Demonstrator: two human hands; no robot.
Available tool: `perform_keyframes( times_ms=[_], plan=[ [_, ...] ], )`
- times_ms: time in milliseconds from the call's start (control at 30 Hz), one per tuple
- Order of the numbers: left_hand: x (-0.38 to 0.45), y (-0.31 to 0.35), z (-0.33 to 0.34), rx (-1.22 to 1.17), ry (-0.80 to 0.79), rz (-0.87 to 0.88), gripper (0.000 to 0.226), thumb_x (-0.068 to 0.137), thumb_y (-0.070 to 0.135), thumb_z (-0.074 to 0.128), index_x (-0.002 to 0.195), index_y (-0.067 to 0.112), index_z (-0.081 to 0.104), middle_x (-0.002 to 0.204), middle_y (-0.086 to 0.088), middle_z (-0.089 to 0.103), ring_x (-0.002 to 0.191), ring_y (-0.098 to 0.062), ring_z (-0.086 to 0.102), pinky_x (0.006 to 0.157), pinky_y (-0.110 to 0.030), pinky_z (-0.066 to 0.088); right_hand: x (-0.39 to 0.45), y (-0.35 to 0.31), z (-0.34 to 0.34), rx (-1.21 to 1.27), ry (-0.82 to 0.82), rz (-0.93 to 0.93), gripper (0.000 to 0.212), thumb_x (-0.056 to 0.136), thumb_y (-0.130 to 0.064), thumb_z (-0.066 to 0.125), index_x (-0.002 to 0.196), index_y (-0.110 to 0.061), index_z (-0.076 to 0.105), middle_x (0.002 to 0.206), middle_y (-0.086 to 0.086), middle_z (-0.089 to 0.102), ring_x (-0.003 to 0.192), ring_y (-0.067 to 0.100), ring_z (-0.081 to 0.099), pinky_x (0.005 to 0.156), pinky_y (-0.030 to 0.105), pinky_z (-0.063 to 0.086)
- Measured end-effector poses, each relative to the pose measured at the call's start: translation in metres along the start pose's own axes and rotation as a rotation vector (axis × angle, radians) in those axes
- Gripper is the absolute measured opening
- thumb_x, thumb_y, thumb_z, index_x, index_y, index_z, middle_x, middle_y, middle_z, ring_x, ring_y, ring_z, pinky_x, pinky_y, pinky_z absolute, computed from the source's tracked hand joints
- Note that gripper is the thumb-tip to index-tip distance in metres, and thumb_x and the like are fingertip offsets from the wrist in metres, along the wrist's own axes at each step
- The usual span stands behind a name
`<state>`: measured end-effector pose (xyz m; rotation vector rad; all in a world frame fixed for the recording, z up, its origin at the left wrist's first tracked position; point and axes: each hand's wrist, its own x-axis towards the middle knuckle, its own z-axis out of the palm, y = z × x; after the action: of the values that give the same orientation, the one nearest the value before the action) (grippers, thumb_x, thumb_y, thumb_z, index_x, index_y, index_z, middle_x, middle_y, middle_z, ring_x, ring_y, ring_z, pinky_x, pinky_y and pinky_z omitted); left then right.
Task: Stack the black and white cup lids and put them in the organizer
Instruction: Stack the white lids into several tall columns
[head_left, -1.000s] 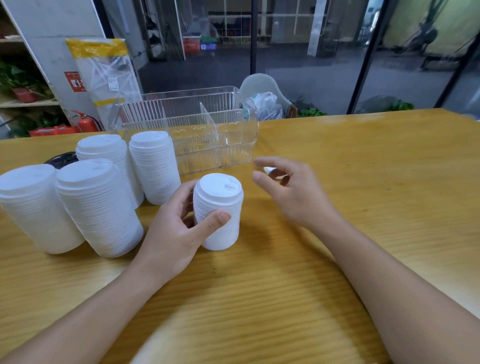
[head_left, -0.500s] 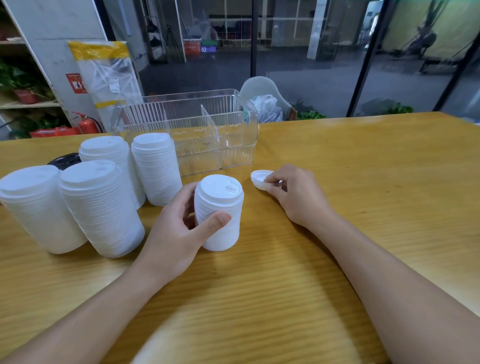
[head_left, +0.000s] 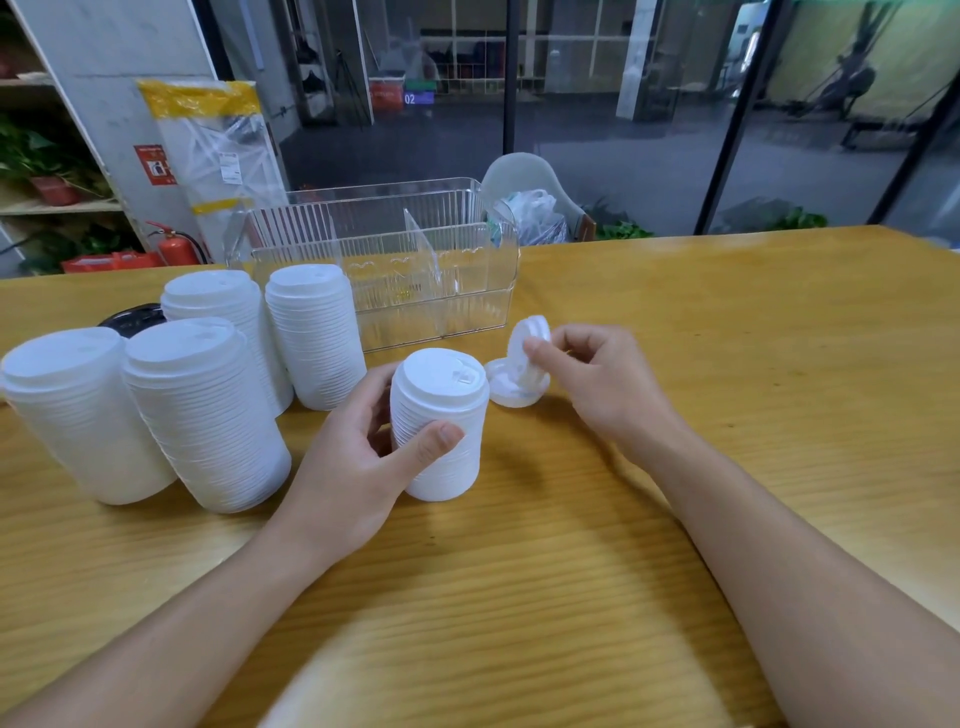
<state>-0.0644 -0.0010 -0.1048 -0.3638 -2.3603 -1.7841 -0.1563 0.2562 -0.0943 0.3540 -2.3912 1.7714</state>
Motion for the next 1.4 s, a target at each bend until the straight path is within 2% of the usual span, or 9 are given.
perform_keyframes(
  times_ms=[100,233,367,567,767,900,1067,1233,1400],
  plan=[
    [0.001,0.000,0.001,-0.021,-0.002,-0.012,0.055,0.090,0.046,0.083,0.140,0.034,0.063,0.134,0.012,0.075,0.128,-0.009,0.070,0.102,-0.033,0.055,0.001,-0.003,-0.002,0.242,-0.037,0.024,0.036,0.104,-0.030,0.073,0.087,0.001,0.072,0.081,0.010,0.070,0.076,0.020,0.056,0.075,0.041,0.046],
    [0.002,0.000,-0.003,-0.091,-0.050,-0.032,0.060,0.087,0.043,0.087,0.140,0.027,0.062,0.134,0.004,0.075,0.126,-0.015,0.071,0.097,-0.025,0.057,-0.002,-0.003,0.004,0.461,-0.149,0.124,0.014,0.100,-0.014,0.077,0.106,-0.003,0.072,0.094,0.014,0.077,0.082,0.020,0.071,0.079,0.033,0.059],
    [0.000,-0.001,-0.007,-0.116,-0.103,-0.032,0.071,0.081,0.049,0.086,0.142,0.024,0.060,0.136,0.000,0.073,0.127,-0.020,0.070,0.098,-0.026,0.057,-0.003,-0.006,0.009,0.586,-0.182,0.184,0.035,0.097,-0.003,0.076,0.130,-0.001,0.062,0.102,0.020,0.077,0.083,0.027,0.073,0.073,0.032,0.062],
    [-0.001,0.000,-0.008,-0.127,-0.121,-0.015,0.071,0.080,0.047,0.085,0.142,0.021,0.060,0.133,0.000,0.074,0.123,-0.017,0.072,0.096,-0.024,0.056,-0.005,0.000,0.018,0.435,-0.168,0.145,0.025,0.105,-0.011,0.069,0.130,-0.011,0.071,0.095,0.006,0.077,0.083,0.016,0.068,0.082,0.035,0.059],
    [0.000,-0.001,-0.007,-0.122,-0.133,-0.013,0.073,0.080,0.048,0.085,0.143,0.022,0.059,0.135,0.001,0.073,0.126,-0.020,0.071,0.099,-0.027,0.057,-0.013,-0.005,0.021,0.260,-0.218,0.116,0.042,0.088,-0.029,0.091,0.127,-0.022,0.076,0.116,0.007,0.082,0.096,0.017,0.071,0.099,0.046,0.057],
    [0.000,0.000,-0.007,-0.128,-0.133,-0.009,0.073,0.080,0.048,0.085,0.144,0.022,0.059,0.136,0.000,0.073,0.127,-0.021,0.070,0.099,-0.027,0.057,-0.016,-0.014,0.021,0.246,-0.179,0.062,0.041,0.090,-0.022,0.090,0.129,-0.021,0.075,0.115,0.005,0.082,0.102,0.021,0.074,0.105,0.051,0.058],
    [0.000,0.000,-0.005,-0.138,-0.135,-0.004,0.074,0.082,0.047,0.085,0.146,0.023,0.057,0.135,0.000,0.073,0.126,-0.020,0.071,0.098,-0.027,0.057,-0.020,-0.030,0.010,0.300,-0.205,-0.056,0.040,0.097,-0.019,0.081,0.136,-0.016,0.072,0.126,0.007,0.079,0.111,0.021,0.073,0.093,0.037,0.058],
    [0.000,0.001,-0.005,-0.132,-0.152,0.018,0.072,0.085,0.044,0.083,0.149,0.025,0.056,0.136,-0.003,0.072,0.127,-0.024,0.070,0.098,-0.031,0.058,-0.031,-0.035,0.015,0.158,-0.401,-0.175,0.042,0.094,-0.010,0.084,0.134,-0.016,0.072,0.128,0.006,0.077,0.126,0.029,0.070,0.112,0.060,0.051],
    [0.000,0.000,-0.005,-0.120,-0.141,0.012,0.069,0.085,0.046,0.083,0.147,0.026,0.058,0.136,-0.003,0.072,0.126,-0.025,0.070,0.096,-0.033,0.058,-0.031,-0.035,0.017,0.054,-0.395,-0.231,0.043,0.094,-0.015,0.085,0.136,-0.021,0.073,0.131,-0.002,0.076,0.129,0.023,0.068,0.113,0.058,0.049]
  ],
)
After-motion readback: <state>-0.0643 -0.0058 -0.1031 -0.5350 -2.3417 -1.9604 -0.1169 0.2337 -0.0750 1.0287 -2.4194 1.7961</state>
